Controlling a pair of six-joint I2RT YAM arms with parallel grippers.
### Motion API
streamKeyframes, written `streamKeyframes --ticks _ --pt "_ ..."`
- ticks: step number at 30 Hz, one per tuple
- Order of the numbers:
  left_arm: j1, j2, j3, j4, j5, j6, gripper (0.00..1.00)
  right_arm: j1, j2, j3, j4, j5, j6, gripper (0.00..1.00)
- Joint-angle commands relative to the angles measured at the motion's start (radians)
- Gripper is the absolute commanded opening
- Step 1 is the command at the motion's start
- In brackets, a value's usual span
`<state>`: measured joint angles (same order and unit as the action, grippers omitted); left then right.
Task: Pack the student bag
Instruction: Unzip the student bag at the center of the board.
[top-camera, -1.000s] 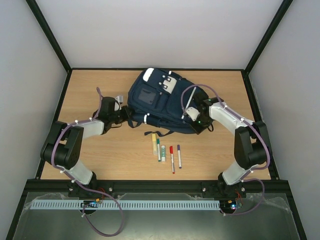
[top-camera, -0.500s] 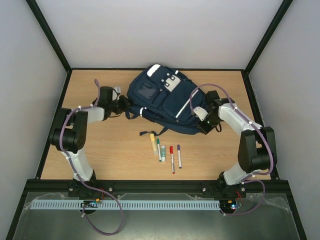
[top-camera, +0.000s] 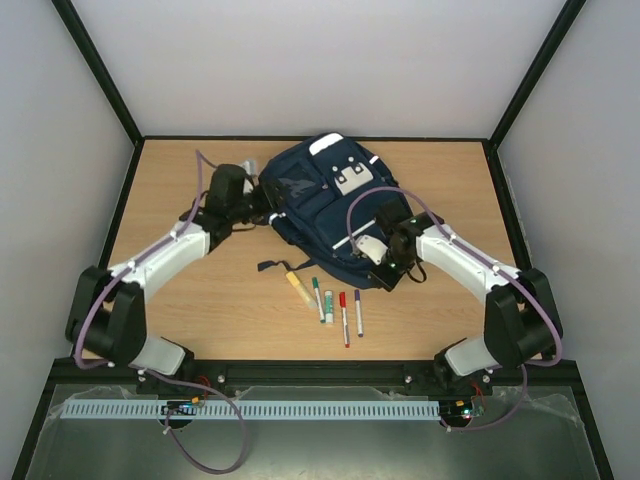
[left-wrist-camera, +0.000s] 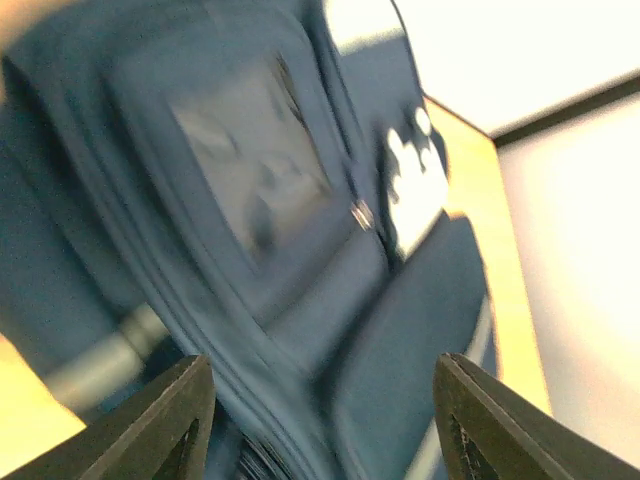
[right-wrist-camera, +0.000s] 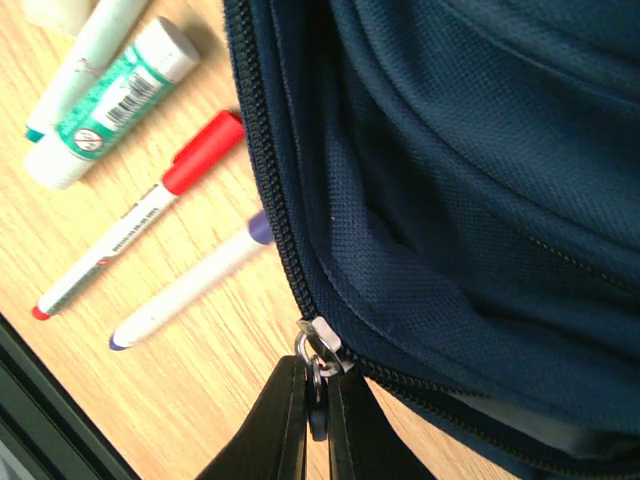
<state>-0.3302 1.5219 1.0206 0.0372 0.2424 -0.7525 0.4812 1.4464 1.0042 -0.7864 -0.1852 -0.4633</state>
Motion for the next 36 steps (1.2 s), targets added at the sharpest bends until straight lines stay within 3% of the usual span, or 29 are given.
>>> streamKeyframes --ticks 1,4,9,20,25,30,36 --pt "-0.121 -0.100 -0.134 -0.137 -0.001 -0.105 0.60 0.058 0.044 0.038 -0.034 -0.077 0.054 0.01" --pt "-0.215 -0.146 -0.201 -0.078 0.017 -0.195 0.56 0.073 0.080 0.073 -0.017 -0.102 0.067 0.01" --pt "-0.388 -0.118 -0.174 -0.091 -0.064 -0.298 0.57 0.087 0.112 0.107 -0.001 -0.148 0.096 0.01" --pt "-0.538 0.110 -0.135 0.040 -0.015 -0.473 0.47 0.122 0.117 0.100 0.000 -0.165 0.120 0.01" --pt "-0.556 0.162 -0.110 0.073 -0.018 -0.477 0.31 0.122 0.105 0.077 -0.009 -0.133 0.112 0.01" --pt "-0.545 0.162 -0.099 0.043 -0.073 -0.442 0.04 0.105 0.090 0.052 -0.030 -0.020 0.088 0.01" --pt "-0.490 0.103 -0.107 -0.025 -0.103 -0.372 0.03 -0.085 0.116 0.095 -0.112 0.038 0.007 0.01"
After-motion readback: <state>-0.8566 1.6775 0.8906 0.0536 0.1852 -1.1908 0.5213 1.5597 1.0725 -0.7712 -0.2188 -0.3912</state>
